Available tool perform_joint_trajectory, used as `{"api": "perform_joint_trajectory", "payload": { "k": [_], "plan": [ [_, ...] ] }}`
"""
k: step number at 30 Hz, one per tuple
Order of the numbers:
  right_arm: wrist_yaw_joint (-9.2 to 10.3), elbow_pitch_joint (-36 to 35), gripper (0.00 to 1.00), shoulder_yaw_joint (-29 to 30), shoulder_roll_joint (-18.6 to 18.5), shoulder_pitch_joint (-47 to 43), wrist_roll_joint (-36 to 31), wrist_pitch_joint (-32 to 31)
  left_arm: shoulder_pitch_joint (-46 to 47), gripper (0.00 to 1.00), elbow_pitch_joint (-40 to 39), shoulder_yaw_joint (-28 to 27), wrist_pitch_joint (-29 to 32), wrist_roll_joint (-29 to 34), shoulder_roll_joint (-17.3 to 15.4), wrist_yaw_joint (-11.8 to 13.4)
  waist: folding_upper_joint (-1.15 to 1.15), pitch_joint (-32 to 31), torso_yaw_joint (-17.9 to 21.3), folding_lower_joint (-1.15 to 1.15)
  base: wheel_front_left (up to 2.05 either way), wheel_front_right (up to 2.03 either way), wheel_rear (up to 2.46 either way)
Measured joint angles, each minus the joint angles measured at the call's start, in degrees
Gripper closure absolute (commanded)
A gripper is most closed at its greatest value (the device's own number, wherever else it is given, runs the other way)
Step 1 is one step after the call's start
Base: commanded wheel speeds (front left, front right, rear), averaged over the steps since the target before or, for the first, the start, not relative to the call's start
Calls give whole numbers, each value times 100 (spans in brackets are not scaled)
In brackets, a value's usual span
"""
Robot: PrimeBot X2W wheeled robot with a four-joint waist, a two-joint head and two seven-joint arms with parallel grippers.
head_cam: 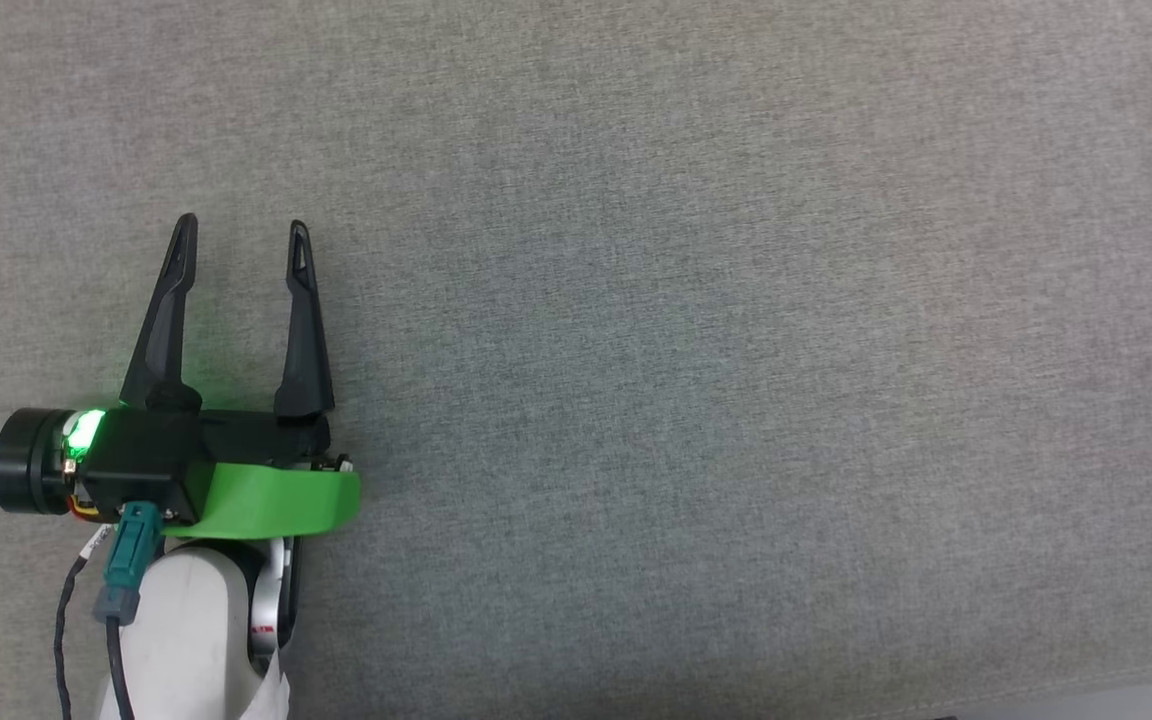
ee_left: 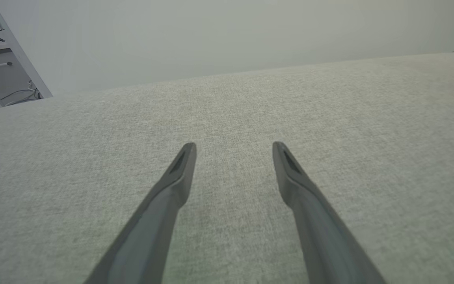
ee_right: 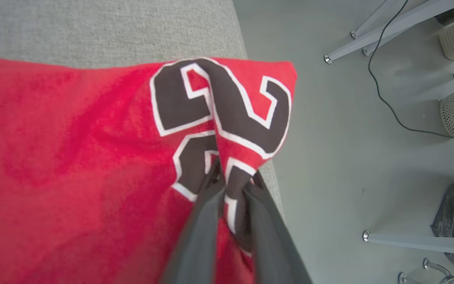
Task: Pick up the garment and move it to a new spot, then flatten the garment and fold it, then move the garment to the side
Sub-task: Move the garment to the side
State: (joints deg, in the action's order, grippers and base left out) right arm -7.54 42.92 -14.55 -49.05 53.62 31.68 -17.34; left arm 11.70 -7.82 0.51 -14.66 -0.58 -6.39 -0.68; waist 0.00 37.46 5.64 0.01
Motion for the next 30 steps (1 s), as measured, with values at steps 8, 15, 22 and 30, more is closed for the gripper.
{"api": "perform_joint_trajectory", "payload": {
  "k": [8, 15, 22, 30],
  "plan": [
    [0, 477, 0, 71, 158, 2, -223, 778, -27, 0, 151, 0, 0, -45, 31, 96, 0, -298, -96, 0, 0, 0, 0],
    [0, 115, 0, 135, 254, -514, -455, 1950, -536, 0, 303, -78, 0, -202, 109, 102, 0, -999, -155, -1, 0, 0, 0],
    [0, -868, 0, 634, 773, -1077, -844, 2976, -909, 0, 432, -158, 0, -296, 168, 99, 0, -1736, -235, -1, 0, 0, 0],
    [0, -3004, 0, 1255, 2062, -2199, -1618, 3182, -1084, 0, 635, -219, 0, -379, 237, 40, 0, -2450, -374, -1, 0, 0, 0]
  ]
}}
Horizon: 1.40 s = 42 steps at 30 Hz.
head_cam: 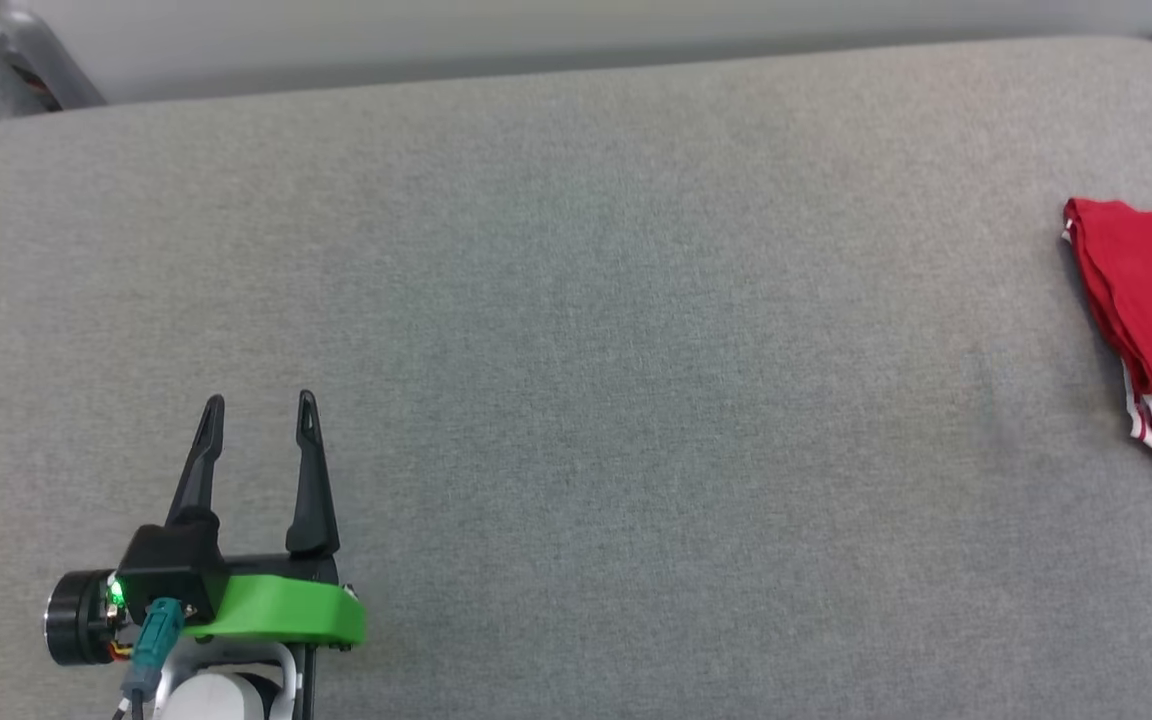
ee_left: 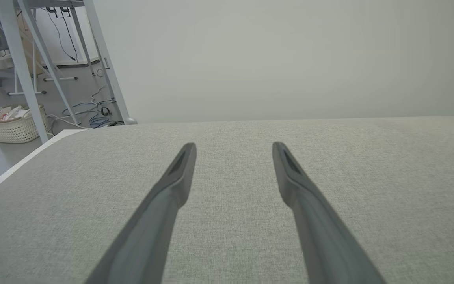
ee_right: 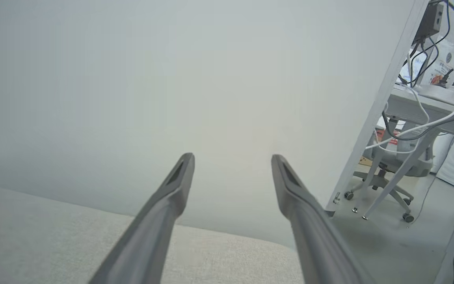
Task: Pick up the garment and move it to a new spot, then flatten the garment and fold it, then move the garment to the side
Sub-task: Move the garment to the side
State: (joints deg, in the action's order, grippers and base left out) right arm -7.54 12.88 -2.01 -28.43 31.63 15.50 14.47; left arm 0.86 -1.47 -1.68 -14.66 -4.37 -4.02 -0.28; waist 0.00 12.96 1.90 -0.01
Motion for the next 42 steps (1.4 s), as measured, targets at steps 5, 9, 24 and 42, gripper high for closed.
{"api": "perform_joint_trajectory", "payload": {
  "k": [5, 9, 24, 42],
  "plan": [
    [0, -837, 0, 127, 786, -946, -449, 25, -103, 0, 119, 2, 0, 0, 14, -33, 0, -324, -103, 0, 0, 0, 0],
    [0, -992, 0, 151, 1322, -1761, -613, 25, -249, 0, 231, 33, 0, 0, 27, -48, 0, -577, -173, 0, 0, 0, 0],
    [1, -1383, 0, 417, 2148, -3379, -533, 25, -621, 0, 333, 109, 0, -5, 46, -235, 0, -1241, -322, 0, 0, 0, 0],
    [1, -1605, 0, 505, 2315, -3672, -326, -55, -695, 0, 339, -19, 0, -30, 54, -386, 0, -1232, -372, 0, 0, 0, 0]
  ]
}}
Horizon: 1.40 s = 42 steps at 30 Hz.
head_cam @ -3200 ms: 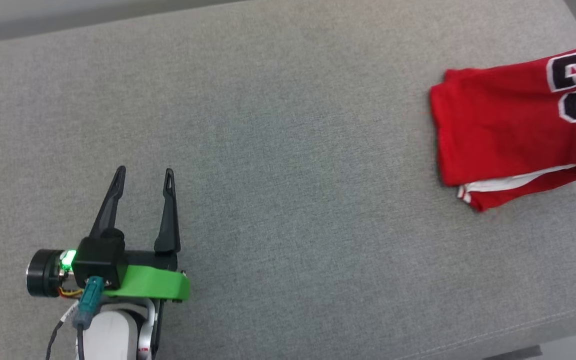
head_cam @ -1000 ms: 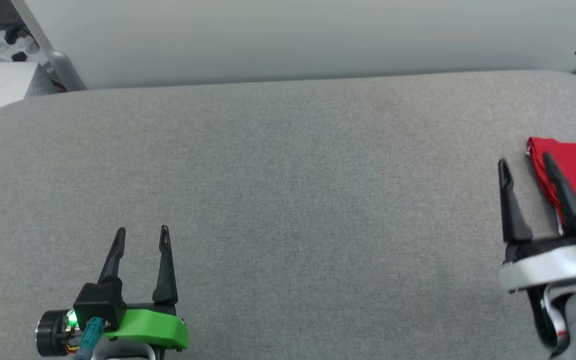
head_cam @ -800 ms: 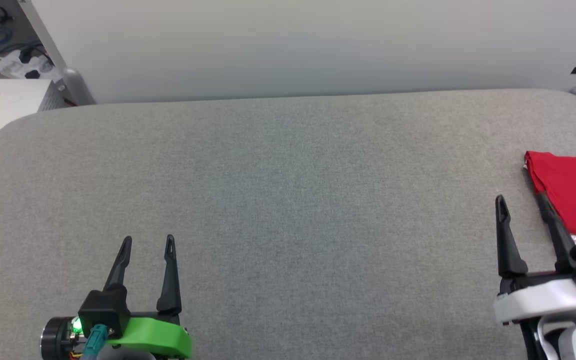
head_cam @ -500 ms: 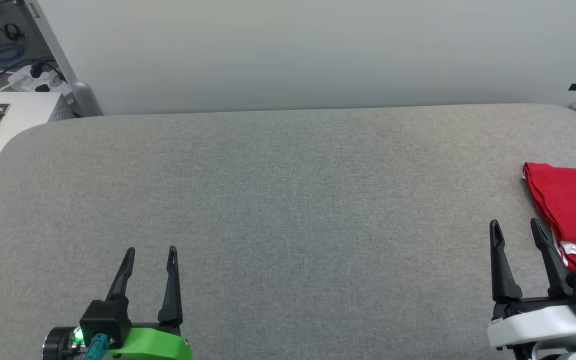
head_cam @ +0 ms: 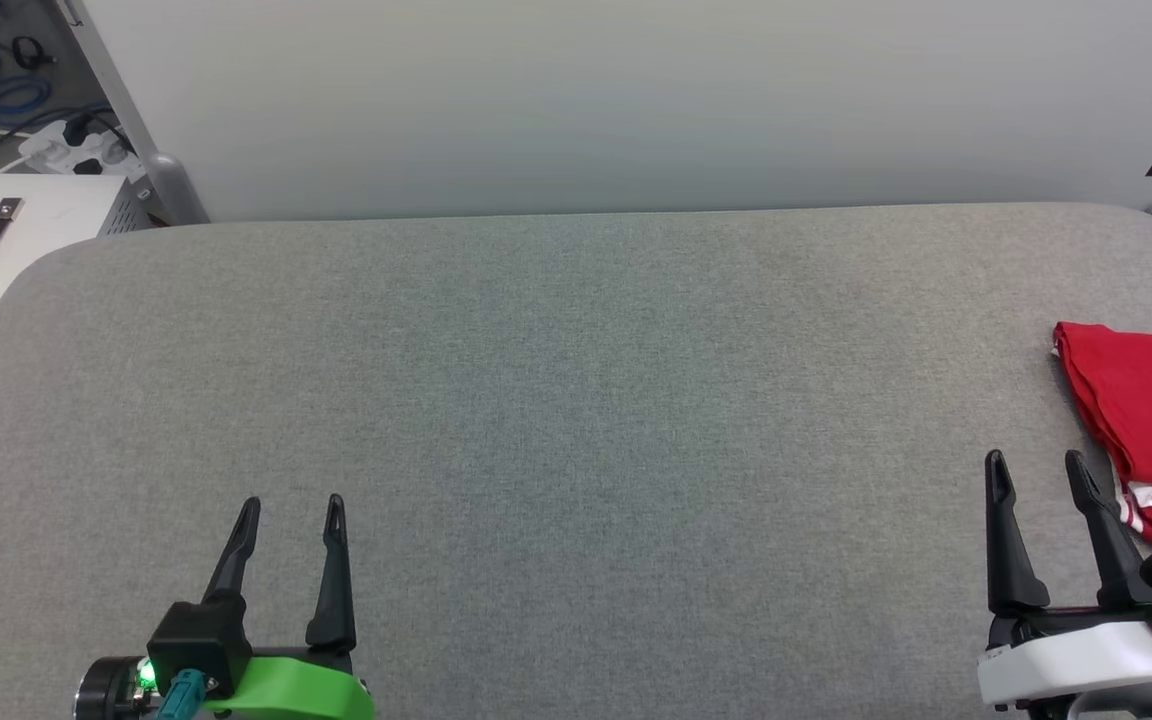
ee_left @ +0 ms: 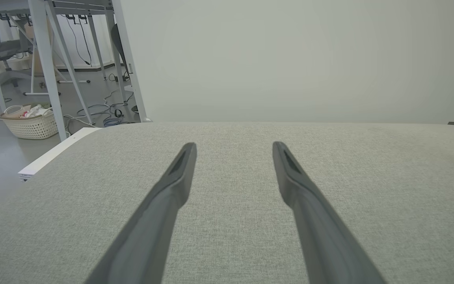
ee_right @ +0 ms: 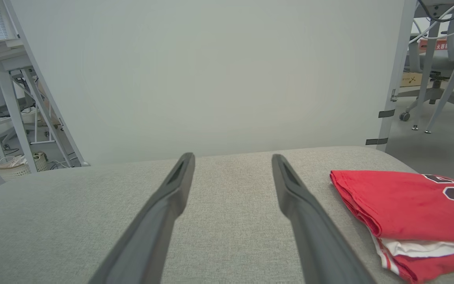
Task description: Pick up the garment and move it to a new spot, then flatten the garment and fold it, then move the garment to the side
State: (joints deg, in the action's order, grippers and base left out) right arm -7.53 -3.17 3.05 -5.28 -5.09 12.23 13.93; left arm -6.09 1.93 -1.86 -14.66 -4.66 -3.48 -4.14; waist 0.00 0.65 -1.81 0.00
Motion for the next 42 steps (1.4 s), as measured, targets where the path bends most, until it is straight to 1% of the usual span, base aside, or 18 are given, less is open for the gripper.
{"api": "perform_joint_trajectory", "payload": {
  "k": [11, 12, 20, 42],
  "plan": [
    [0, 25, 0, -163, -59, -47, 43, -144, 2, 0, 53, -70, 0, 2, 5, -68, 0, 16, -14, 0, 0, 0, 0],
    [0, 26, 100, -163, -57, -53, 43, -155, 2, 100, 57, -70, 7, 5, 4, -67, 0, 18, -14, 0, 0, 0, 0],
    [0, 25, 100, -157, -55, -53, 37, -165, 2, 100, 58, -56, 19, 5, 3, -67, 0, 15, -10, 0, 0, 0, 0],
    [0, 62, 100, -169, -23, -29, -151, -386, 29, 100, 34, -20, 288, 41, 4, -9, 0, 1, 25, 0, 0, 0, 0]
  ]
}}
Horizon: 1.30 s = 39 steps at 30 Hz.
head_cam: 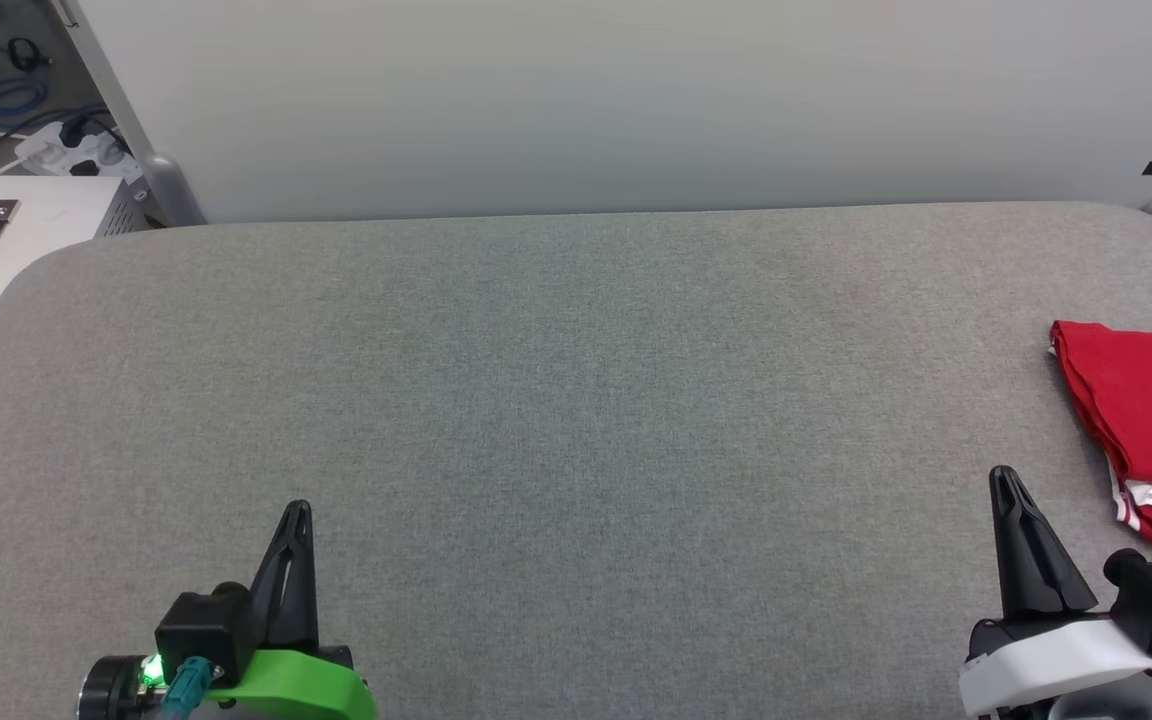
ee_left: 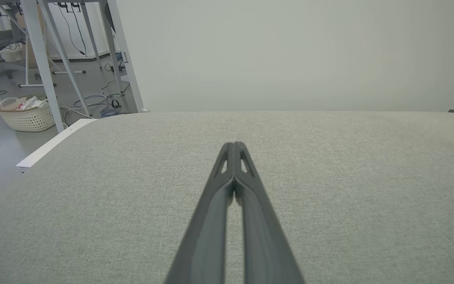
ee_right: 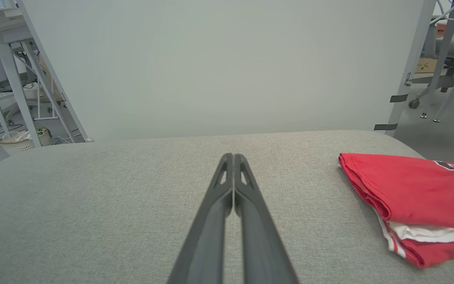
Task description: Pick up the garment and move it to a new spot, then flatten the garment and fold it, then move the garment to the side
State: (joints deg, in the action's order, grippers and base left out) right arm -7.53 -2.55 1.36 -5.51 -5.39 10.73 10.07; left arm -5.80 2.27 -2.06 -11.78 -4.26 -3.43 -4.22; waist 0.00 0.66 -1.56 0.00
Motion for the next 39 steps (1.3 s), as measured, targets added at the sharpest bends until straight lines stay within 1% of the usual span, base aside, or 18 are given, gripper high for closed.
{"api": "perform_joint_trajectory", "payload": {
  "k": [39],
  "plan": [
    [0, 90, 100, -43, 102, 179, -401, -381, 178, 100, -83, 73, 435, 137, 2, 147, 0, -25, 60, 0, 0, 0, 0]
  ]
}}
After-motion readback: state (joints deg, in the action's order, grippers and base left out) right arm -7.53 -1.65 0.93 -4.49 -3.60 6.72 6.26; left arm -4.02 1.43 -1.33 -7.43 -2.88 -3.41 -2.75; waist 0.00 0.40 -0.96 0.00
